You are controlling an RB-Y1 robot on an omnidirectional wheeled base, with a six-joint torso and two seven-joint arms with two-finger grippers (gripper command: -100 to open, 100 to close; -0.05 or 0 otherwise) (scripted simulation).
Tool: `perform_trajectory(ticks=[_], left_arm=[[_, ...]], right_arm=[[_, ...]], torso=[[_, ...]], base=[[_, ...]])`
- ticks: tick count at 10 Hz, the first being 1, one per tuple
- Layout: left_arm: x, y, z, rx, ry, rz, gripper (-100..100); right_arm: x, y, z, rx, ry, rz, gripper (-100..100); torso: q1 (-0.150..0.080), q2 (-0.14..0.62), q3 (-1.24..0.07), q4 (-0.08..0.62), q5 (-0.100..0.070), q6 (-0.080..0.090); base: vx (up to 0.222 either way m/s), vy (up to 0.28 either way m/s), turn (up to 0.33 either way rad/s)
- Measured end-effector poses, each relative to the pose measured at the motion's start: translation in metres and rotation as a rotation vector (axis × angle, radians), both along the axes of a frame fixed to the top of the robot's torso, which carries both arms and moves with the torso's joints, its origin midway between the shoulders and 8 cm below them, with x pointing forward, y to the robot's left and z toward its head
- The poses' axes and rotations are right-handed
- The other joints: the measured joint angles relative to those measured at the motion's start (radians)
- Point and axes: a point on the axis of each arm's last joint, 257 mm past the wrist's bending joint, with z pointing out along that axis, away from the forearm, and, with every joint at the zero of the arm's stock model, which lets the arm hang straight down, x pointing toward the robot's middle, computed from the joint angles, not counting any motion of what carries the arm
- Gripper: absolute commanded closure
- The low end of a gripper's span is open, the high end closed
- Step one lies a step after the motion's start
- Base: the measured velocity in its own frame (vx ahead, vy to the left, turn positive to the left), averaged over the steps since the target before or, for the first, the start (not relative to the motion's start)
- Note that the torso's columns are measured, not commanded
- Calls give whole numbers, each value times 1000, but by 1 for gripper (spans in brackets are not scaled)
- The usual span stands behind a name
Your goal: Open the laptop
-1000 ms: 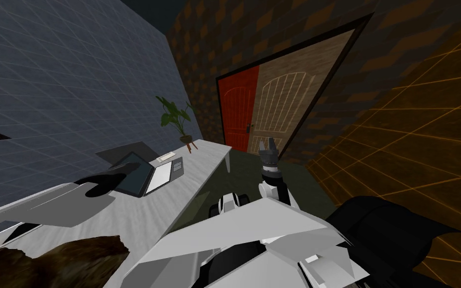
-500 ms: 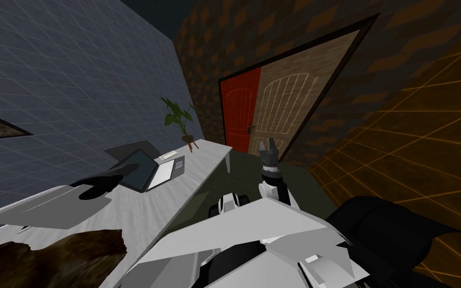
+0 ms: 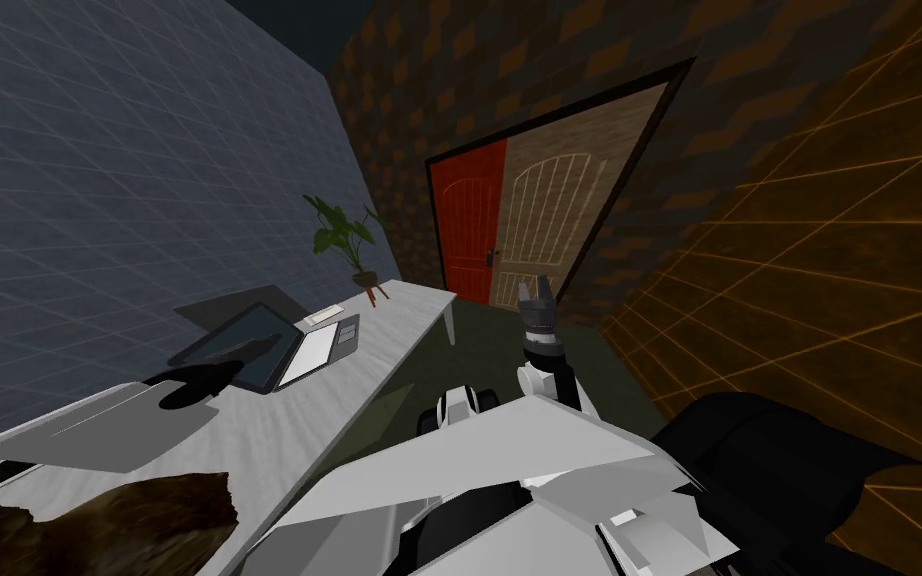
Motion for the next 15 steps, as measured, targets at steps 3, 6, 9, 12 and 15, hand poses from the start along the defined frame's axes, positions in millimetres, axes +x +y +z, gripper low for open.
perform_trajectory(ticks=[3,6,9,12,15], left_arm=[[-21,12,-24,-11,47,33,-100],[-37,30,-43,-24,80,61,-100],[-42,40,-49,-29,88,67,-100],[-33,43,-39,-24,70,45,-100],[-11,41,-8,-10,19,-6,-100]], right_arm=[[0,0,0,0,0,0,0],[0,0,0,0,0,0,0],[0,0,0,0,0,0,0],[0,0,0,0,0,0,0],[0,0,0,0,0,0,0]], torso=[[1,-1,-1,0,0,1],[12,0,1,0,6,-2],[18,0,3,-1,12,-1],[25,-2,3,-2,17,-1],[21,-4,1,-3,15,1]], base=[[-59,17,-123],[-122,92,-183],[-115,85,-121],[-167,145,-157],[-182,149,-185]])
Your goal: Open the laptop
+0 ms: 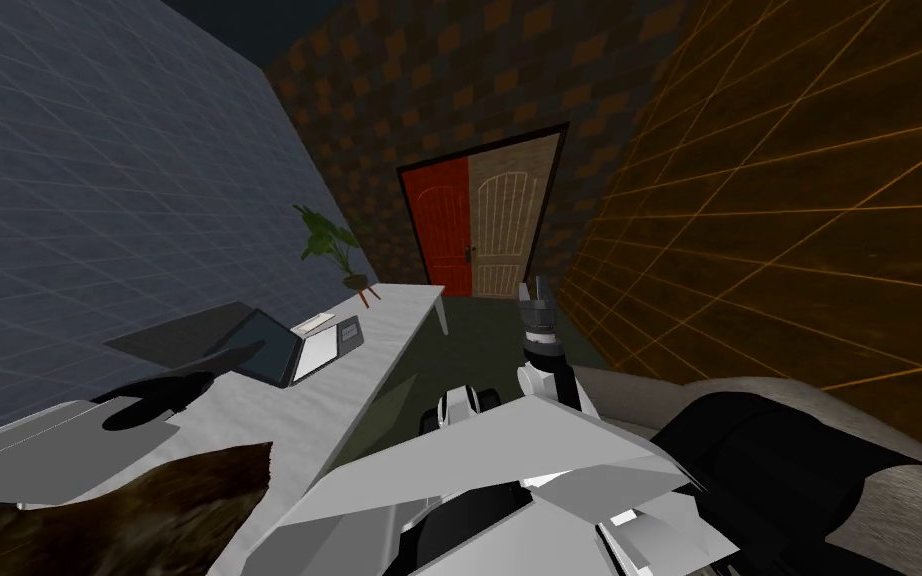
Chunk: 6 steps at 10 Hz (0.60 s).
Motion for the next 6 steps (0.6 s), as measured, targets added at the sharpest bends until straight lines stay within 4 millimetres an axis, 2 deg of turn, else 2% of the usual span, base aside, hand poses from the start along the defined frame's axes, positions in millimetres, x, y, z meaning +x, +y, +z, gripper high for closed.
perform_trajectory(ticks=[3,5,6], left_arm=[[19,-6,35,14,-56,-55,-100],[26,-9,42,17,-71,-72,-100],[26,-8,41,16,-71,-71,100]], right_arm=[[0,0,0,0,0,0,0],[0,0,0,0,0,0,0],[0,0,0,0,0,0,0]], torso=[[-14,0,-2,1,-8,0],[-28,-2,-5,1,-17,-1],[-33,-1,-6,2,-21,0]], base=[[-172,133,-143],[-31,29,-5],[-5,9,1]])
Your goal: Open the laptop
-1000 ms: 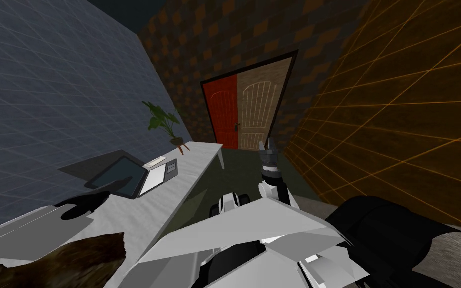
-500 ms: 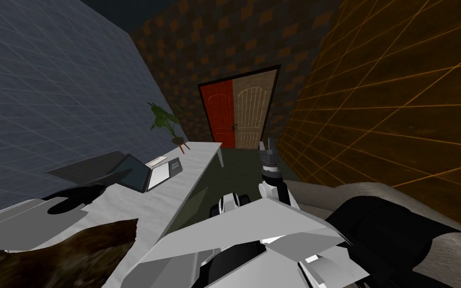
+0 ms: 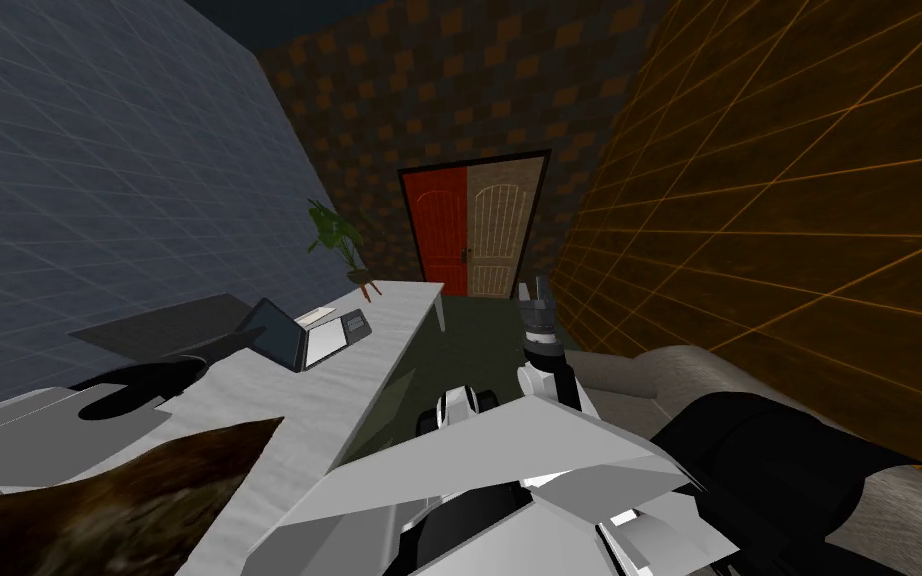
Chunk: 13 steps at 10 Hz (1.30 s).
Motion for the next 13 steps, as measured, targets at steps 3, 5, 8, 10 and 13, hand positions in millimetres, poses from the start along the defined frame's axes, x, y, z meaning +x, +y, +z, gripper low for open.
perform_trajectory(ticks=[3,5,8,10,13], left_arm=[[-13,12,-2,98,72,19,100],[-23,22,-8,190,147,32,100],[-33,26,-9,288,220,38,100],[-45,41,-20,354,275,65,100],[-63,56,-39,418,341,83,100]], right_arm=[[0,0,0,0,0,0,0],[0,0,0,0,0,0,0],[0,0,0,0,0,0,0],[0,0,0,0,0,0,0],[0,0,0,0,0,0,0]], torso=[[-6,-3,-2,-3,1,6],[4,-1,-1,-3,4,6],[10,5,3,0,4,2],[7,2,2,-2,6,2],[7,5,4,1,3,-1]], base=[[123,-137,-40],[101,-132,-68],[69,-93,-59],[55,-97,-107],[49,-74,-96]])
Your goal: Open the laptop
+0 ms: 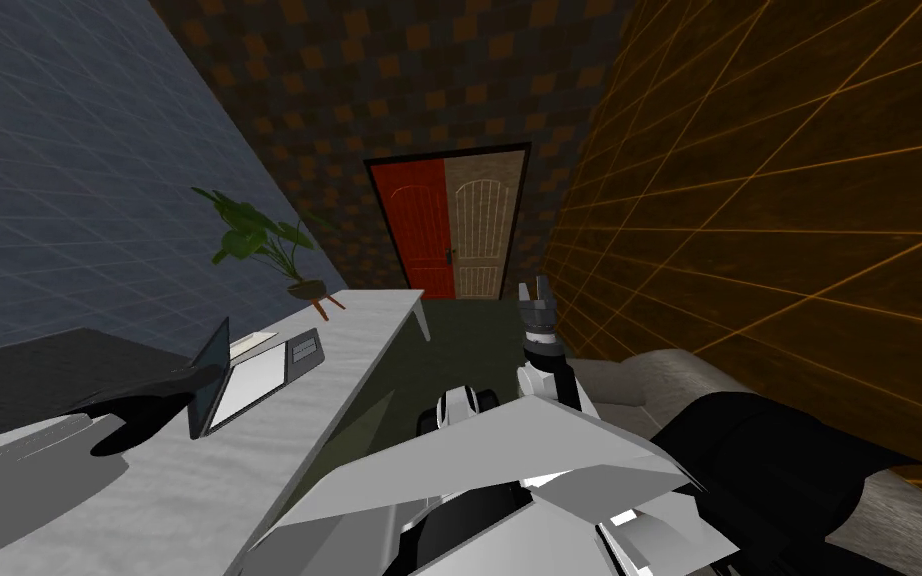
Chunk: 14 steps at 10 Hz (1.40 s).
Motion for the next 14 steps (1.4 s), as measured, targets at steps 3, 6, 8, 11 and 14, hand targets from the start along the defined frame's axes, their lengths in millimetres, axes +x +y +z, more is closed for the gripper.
perform_trajectory(ticks=[3,6,8,11,14], left_arm=[[-26,17,-16,91,86,29,100],[-42,26,-32,152,155,47,100],[-57,38,-49,187,195,77,100],[-85,51,-66,237,260,118,-100],[-71,48,-46,243,253,96,-100]], right_arm=[[0,0,0,0,0,0,0],[0,0,0,0,0,0,0],[0,0,0,0,0,0,0],[0,0,0,0,0,0,0],[0,0,0,0,0,0,0]], torso=[[-1,1,0,0,0,-1],[0,3,1,2,-3,1],[0,0,0,1,0,1],[-1,-1,-1,1,-1,2],[-3,1,0,1,-3,1]], base=[[57,-90,-112],[39,-38,-87],[21,-33,-118],[24,-19,-67],[7,8,70]])
